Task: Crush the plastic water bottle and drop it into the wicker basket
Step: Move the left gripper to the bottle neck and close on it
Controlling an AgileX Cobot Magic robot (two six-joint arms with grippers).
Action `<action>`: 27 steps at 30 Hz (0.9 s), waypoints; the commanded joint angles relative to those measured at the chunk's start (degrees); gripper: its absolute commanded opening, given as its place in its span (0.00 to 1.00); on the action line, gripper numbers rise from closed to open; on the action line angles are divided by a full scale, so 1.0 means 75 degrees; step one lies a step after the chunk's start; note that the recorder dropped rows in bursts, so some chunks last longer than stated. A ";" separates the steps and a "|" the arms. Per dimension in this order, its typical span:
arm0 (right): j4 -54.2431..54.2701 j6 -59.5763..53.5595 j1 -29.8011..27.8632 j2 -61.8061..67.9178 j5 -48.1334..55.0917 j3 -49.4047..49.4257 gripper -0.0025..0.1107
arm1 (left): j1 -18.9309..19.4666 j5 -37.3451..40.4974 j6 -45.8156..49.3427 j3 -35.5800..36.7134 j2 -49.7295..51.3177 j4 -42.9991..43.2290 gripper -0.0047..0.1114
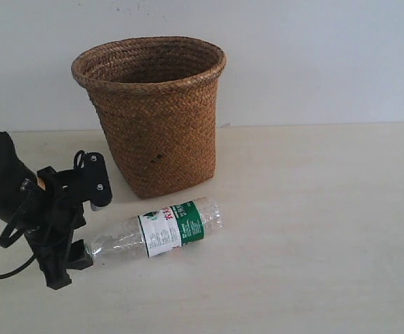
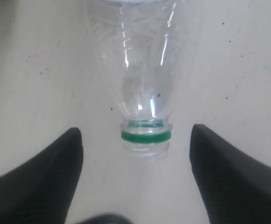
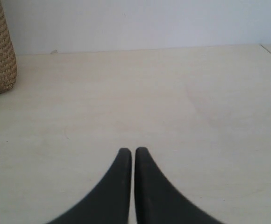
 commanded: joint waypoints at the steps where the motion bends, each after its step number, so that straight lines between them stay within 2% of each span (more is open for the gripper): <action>1: -0.0027 -0.0021 -0.0046 -0.0039 -0.0004 -0.0008 0.02 | -0.0040 -0.0125 0.0000 -0.0045 0.0323 -0.0073 0.57; 10: -0.0027 -0.0021 -0.0046 -0.0039 -0.0004 -0.0008 0.02 | -0.0040 -0.0619 0.0000 -0.0045 0.0560 -0.0007 0.57; 18: -0.0027 -0.0021 -0.0046 -0.0039 -0.0004 -0.0008 0.02 | -0.0040 -0.0573 -0.0014 -0.0045 0.0560 -0.0007 0.55; 22: -0.0027 -0.0021 -0.0046 -0.0039 -0.0004 -0.0008 0.02 | -0.0040 -0.0382 -0.0014 -0.0045 0.0560 0.0061 0.47; 27: -0.0027 -0.0021 -0.0046 -0.0039 -0.0004 -0.0008 0.02 | -0.0040 -0.0351 -0.0014 -0.0045 0.0560 0.0195 0.30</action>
